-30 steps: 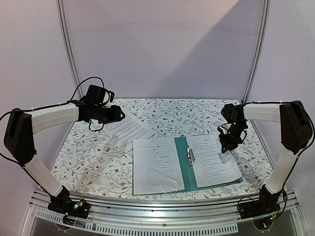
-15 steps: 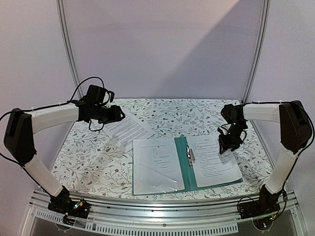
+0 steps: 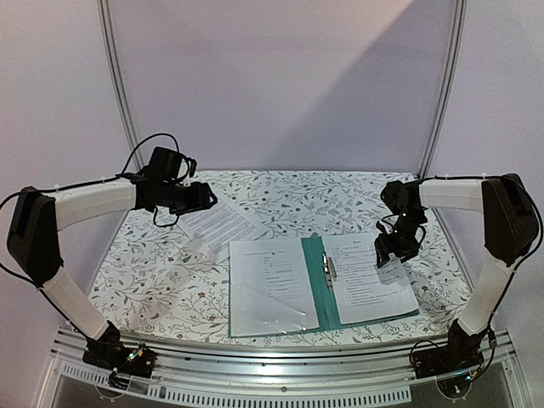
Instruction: Put the files into the folder
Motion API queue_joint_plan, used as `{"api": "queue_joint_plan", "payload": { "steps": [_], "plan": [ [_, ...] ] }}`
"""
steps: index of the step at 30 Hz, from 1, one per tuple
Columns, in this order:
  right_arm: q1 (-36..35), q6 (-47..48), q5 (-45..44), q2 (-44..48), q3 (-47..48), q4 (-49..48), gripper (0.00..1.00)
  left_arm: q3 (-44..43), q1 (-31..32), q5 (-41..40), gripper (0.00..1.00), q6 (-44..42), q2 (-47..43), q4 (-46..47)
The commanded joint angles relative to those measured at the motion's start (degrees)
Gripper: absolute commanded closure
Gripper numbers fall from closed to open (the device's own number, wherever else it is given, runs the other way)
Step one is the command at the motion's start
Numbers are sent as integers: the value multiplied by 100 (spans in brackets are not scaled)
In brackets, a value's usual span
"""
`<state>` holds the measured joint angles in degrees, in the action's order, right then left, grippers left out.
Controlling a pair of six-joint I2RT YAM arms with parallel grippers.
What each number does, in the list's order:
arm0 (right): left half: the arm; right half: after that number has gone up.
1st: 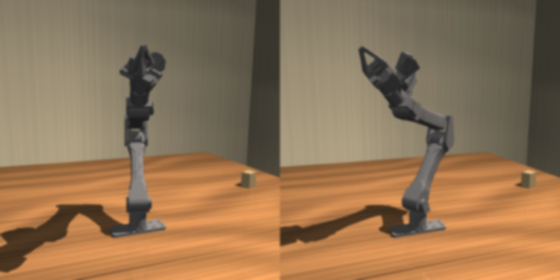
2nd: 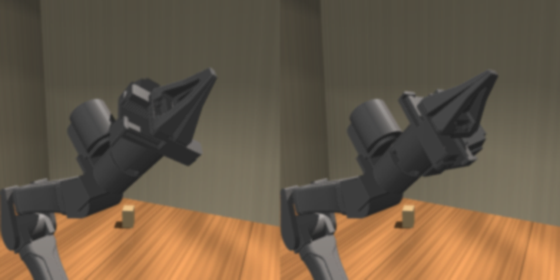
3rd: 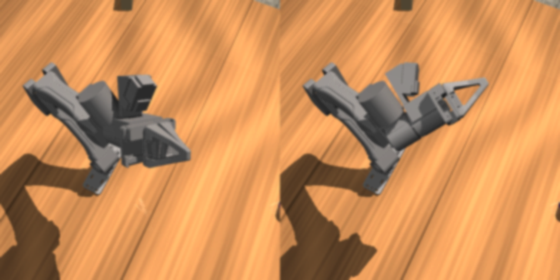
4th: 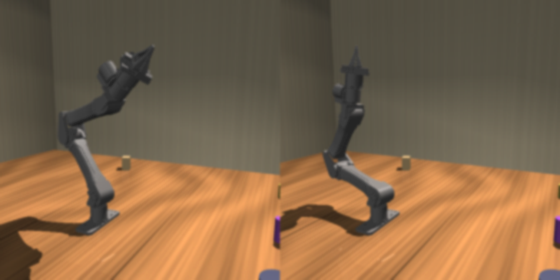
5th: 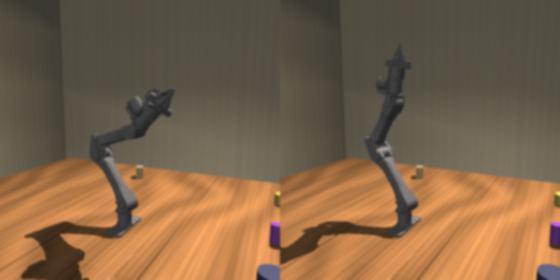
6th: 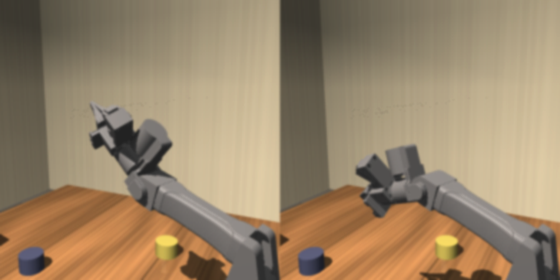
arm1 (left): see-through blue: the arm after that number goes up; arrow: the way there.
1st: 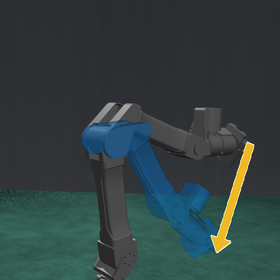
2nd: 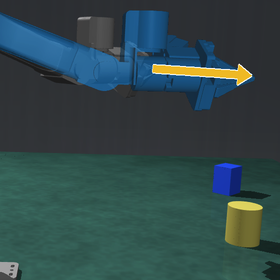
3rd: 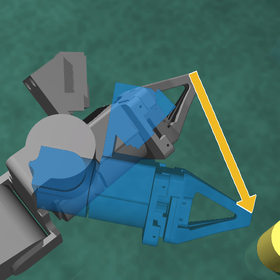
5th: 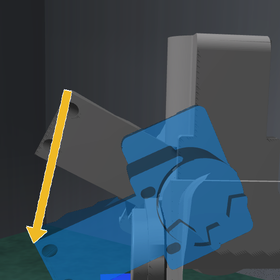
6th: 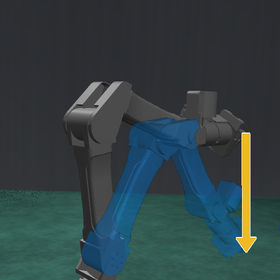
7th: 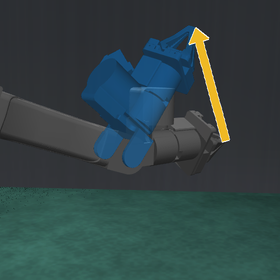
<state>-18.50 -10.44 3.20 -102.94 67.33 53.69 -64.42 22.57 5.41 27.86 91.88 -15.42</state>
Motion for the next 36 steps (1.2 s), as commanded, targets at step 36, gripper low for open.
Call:
{"api": "queue_joint_plan", "payload": {
  "steps": [36],
  "plan": [
    [-494, -1473, -719, 4496, -4281, -8026, 1, 205, -575, -978, 29, 367, 222, -57]
  ]
}}
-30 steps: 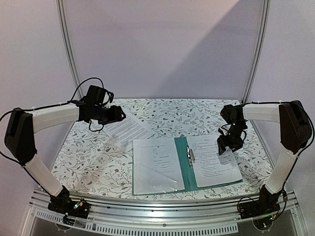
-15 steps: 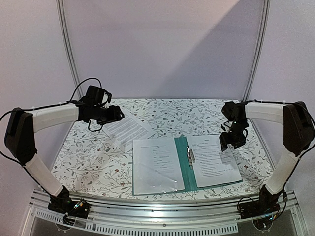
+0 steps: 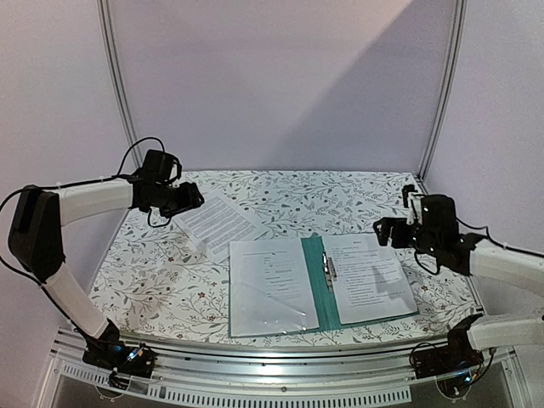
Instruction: Put the files into the folder
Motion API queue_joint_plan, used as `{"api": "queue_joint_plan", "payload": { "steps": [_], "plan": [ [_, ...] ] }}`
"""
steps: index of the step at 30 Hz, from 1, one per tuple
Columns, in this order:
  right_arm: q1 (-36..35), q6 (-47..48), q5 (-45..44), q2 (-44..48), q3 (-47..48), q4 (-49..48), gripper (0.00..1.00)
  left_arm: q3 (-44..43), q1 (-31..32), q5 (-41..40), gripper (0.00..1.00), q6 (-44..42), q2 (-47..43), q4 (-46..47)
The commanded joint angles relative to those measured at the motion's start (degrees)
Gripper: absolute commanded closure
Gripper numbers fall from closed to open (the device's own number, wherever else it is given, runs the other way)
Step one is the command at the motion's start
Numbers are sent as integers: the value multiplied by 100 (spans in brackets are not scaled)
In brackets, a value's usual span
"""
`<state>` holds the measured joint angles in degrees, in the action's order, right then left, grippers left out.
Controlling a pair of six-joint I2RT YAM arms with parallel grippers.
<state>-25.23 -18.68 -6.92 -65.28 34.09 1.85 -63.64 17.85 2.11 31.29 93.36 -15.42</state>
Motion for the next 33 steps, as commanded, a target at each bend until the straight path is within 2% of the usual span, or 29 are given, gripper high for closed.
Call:
{"api": "queue_joint_plan", "payload": {
  "steps": [1, 4, 7, 9, 15, 20, 25, 33],
  "plan": [
    [176, -601, 486, 759, -916, -2855, 1, 142, -155, -707, 29, 37, 95, -47],
    [66, -199, 1193, 352, -448, -2438, 3, 158, -330, -743, 30, 65, 229, 18],
    [-60, -57, 1652, -274, 162, -1986, 16, 150, -566, -681, 33, 134, 434, 135],
    [-257, -29, 1644, -689, 581, -1764, 27, 133, -747, -590, 35, 183, 613, 196],
    [-964, 10, 1486, -2481, 2560, -711, 45, 197, -1072, -262, 37, 212, 788, 402],
    [-1564, 10, 1436, -3873, 3761, -480, 48, 571, -1066, 234, 33, 589, 717, 620],
    [-2076, 137, 1196, -5190, 5389, 346, 49, 655, -1064, 613, 32, 858, 910, 769],
    [-2446, -223, 1032, -6814, 7381, 974, 56, 780, -1055, 768, 31, 1176, 1082, 804]
  ]
}}
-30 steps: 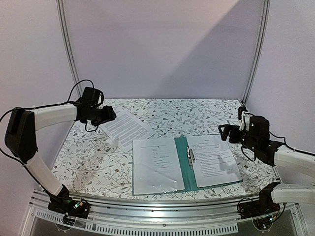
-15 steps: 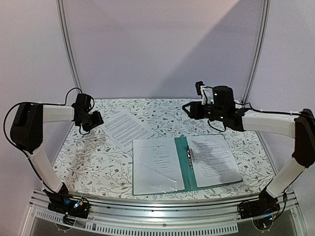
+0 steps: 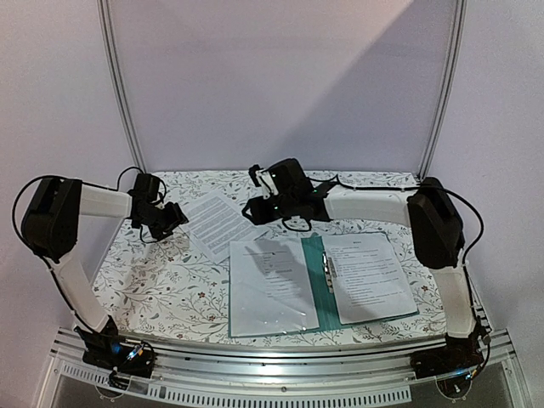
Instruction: Put the files into the folder
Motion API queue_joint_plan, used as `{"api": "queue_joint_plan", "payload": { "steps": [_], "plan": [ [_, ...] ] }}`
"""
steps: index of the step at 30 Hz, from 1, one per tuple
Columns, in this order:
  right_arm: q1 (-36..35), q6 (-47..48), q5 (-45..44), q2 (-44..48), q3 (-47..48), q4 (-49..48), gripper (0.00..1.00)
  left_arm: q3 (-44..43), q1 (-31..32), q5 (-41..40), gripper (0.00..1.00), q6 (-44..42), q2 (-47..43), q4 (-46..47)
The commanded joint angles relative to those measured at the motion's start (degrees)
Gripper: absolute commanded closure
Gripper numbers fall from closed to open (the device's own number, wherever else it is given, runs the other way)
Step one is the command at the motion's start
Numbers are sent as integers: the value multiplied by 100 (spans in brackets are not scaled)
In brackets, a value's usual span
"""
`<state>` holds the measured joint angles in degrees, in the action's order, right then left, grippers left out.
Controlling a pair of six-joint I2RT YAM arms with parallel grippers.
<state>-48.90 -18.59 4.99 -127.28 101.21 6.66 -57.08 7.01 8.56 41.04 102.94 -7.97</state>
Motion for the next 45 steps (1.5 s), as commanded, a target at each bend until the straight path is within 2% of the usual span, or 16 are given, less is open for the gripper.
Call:
{"api": "queue_joint_plan", "payload": {
  "steps": [1, 8, 11, 20, 30, 34, 41, 45],
  "plan": [
    [-82, -324, -161, -739, 809, 502, 59, 131, 27, 116, 31, 209, 127, 51],
    [-77, -862, -175, -1546, 1411, 317, 84, 144, 79, 100, 31, 281, 200, 10],
    [-77, -1039, -131, -1726, 1445, 245, 100, 144, 116, 164, 31, 327, 250, 49],
    [-82, -1198, 19, -2025, 1454, 308, 100, 136, 185, 170, 31, 508, 427, 189],
    [-55, -1309, 285, -2154, 1444, 376, 100, -102, 192, 918, 31, 953, 1110, 695],
    [-33, -1321, 353, -2185, 1432, 398, 100, -11, 188, 1218, 32, 1077, 1183, 1466],
    [16, -1362, 490, -2242, 1419, 392, 100, 604, 193, 1841, 33, 1615, 879, 3652],
    [40, -1404, 599, -2286, 1408, 381, 100, 662, 252, 2197, 34, 2108, 1107, 4586]
  ]
}}
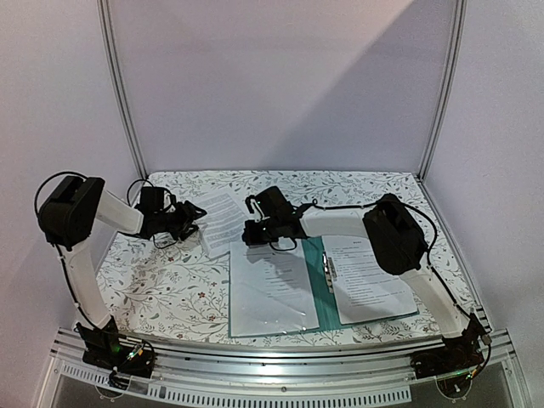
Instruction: Put the files into the folder
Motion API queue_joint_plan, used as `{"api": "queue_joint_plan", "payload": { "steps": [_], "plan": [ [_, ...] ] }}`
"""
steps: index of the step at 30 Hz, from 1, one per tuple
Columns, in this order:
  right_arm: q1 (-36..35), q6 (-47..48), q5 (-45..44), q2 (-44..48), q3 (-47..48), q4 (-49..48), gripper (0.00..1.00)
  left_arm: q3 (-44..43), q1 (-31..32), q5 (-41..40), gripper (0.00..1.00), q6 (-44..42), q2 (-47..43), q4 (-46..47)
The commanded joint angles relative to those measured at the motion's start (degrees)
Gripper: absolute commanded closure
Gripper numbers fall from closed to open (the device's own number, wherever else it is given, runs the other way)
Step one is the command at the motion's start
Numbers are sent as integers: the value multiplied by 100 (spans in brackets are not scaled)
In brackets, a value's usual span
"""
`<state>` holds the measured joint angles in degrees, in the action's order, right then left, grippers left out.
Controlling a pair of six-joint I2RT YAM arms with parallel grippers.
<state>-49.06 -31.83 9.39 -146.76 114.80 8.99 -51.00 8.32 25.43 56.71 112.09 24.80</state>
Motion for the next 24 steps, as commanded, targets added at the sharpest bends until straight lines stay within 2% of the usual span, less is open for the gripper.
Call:
{"api": "queue_joint_plan", "payload": {
  "steps": [1, 5, 11, 16, 24],
  "plan": [
    [64, -85, 180, -344, 46, 151, 100, 22, 153, 563, 34, 630, 270, 1465],
    [92, -112, 245, -345, -5, 148, 100, -110, 321, 615, 36, 800, 440, 1767],
    [148, -158, 327, -336, -100, 100, 100, -105, 408, 460, 40, 673, 350, 1565],
    [163, -226, 422, -285, -235, 10, 100, -86, 414, 160, 49, 428, 151, 1016],
    [186, -205, 504, 44, -593, -173, 100, -349, 431, -338, 71, -305, -107, 32]
  ]
}}
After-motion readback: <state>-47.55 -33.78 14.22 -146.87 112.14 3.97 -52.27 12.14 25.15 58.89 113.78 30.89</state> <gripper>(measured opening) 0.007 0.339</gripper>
